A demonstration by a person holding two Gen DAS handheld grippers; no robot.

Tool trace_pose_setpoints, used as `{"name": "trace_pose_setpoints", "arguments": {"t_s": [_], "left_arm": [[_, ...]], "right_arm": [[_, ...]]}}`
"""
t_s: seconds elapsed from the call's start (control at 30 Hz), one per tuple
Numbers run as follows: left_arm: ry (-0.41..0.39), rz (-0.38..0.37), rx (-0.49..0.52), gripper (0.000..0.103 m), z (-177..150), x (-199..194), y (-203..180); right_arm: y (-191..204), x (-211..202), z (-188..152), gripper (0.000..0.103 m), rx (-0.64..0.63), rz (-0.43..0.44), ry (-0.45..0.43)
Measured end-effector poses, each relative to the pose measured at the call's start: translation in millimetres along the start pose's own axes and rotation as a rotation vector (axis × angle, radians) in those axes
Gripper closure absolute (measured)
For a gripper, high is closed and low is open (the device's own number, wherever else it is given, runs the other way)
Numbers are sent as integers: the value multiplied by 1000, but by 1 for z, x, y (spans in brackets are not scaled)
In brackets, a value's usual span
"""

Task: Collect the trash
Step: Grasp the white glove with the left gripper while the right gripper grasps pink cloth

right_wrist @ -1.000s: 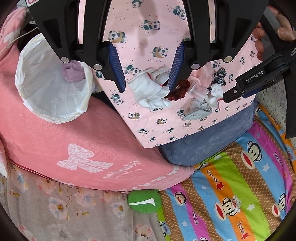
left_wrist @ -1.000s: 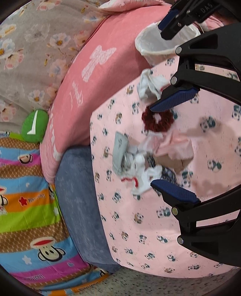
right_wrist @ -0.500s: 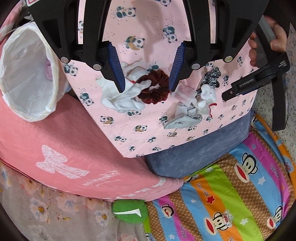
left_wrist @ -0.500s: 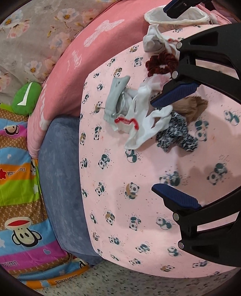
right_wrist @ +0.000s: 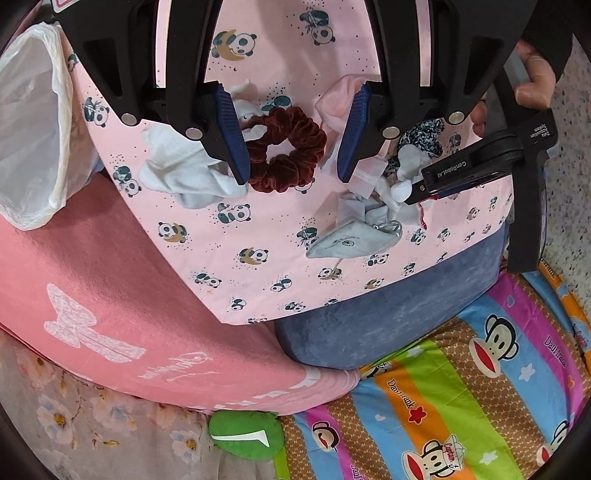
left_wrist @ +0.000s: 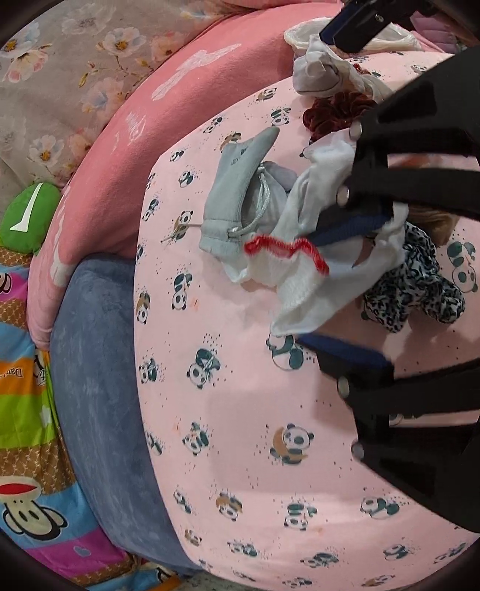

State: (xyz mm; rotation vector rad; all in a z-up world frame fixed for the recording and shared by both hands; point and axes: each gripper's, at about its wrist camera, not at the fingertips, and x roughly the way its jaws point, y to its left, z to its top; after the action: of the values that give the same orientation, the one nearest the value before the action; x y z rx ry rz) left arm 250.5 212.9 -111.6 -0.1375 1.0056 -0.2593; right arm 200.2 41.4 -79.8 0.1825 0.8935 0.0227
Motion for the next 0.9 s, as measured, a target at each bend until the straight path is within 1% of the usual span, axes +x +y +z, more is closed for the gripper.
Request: {"name": "trace_pose_setpoints", "arguments": {"t_s": [0.07, 0.13, 0.2, 0.3, 0.5, 0.57, 0.6, 0.63, 0.67, 0.7, 0.73, 0.8, 0.9], "left_arm": [[0, -16, -1, 88, 1, -1, -1], [-7, -32, -4, 94, 1, -5, 0], [-19, -32, -6, 96, 2, -10, 0], [-40, -39, -12, 96, 3, -20, 1], [-74, -27, -11, 96, 9, -35, 0], [-85, -18, -3, 96, 10, -40, -1], [-90, -18, -1, 96, 11, -43, -3], [-96, -19, -1, 96, 11, -46, -4], [-101, -20, -1, 96, 12, -49, -4], [-107, -20, 1, 96, 13, -52, -6], [-115, -21, 4, 96, 13, -56, -7], [-130, -19, 10, 96, 14, -65, -11], [-155, -23, 15, 96, 16, -79, -19]], "right_arm": [[2, 5, 0, 53, -8, 6, 10], [6, 12, -1, 53, -20, 21, 21], [11, 20, -1, 53, -27, 36, 35], [19, 32, -2, 53, -38, 67, 59], [36, 54, -4, 53, -54, 121, 99], [41, 61, -6, 61, -68, 125, 117], [43, 64, -7, 73, -76, 129, 129], [45, 66, -9, 82, -84, 124, 136], [46, 65, -9, 84, -88, 125, 137], [46, 64, -9, 89, -86, 130, 134], [45, 60, -9, 99, -81, 145, 128], [44, 54, -7, 101, -76, 152, 114], [42, 33, -1, 101, -73, 153, 67]]}}
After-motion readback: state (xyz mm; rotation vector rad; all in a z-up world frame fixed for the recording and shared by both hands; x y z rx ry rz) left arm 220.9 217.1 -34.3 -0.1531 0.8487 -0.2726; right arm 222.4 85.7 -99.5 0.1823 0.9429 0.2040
